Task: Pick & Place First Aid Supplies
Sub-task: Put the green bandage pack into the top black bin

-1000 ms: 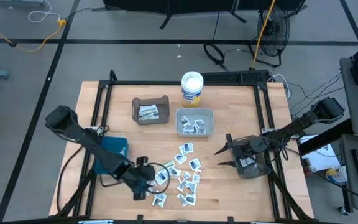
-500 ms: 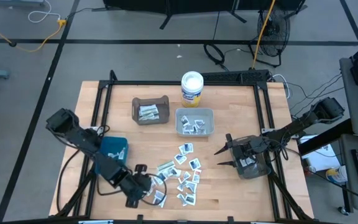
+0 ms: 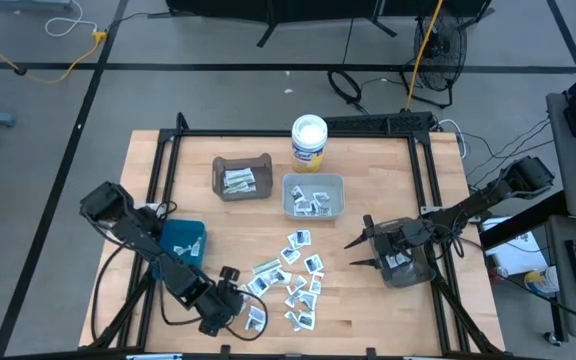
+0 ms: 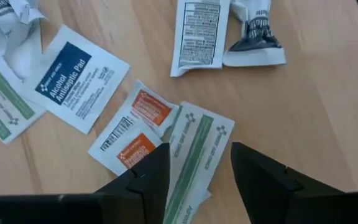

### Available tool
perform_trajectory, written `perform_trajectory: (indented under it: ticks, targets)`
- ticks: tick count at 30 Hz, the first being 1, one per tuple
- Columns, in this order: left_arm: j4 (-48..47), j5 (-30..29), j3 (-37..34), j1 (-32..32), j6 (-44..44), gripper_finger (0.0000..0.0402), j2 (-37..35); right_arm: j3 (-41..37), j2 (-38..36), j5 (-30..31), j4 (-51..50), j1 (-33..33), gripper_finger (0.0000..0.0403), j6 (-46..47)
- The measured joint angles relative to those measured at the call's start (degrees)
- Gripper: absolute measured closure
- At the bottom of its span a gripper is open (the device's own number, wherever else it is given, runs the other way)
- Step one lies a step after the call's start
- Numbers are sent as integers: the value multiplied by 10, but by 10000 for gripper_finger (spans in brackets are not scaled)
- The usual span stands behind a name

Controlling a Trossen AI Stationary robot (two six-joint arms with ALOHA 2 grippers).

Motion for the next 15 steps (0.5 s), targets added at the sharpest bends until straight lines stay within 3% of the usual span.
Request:
perform_trajectory:
  ticks: [10, 15]
  targets:
    - [-36, 0, 0, 6, 10, 171, 3, 0, 0, 0, 0, 0, 202, 0]
    - [-38, 0, 0, 9, 11, 174, 7, 0, 0, 0, 0, 0, 202, 1]
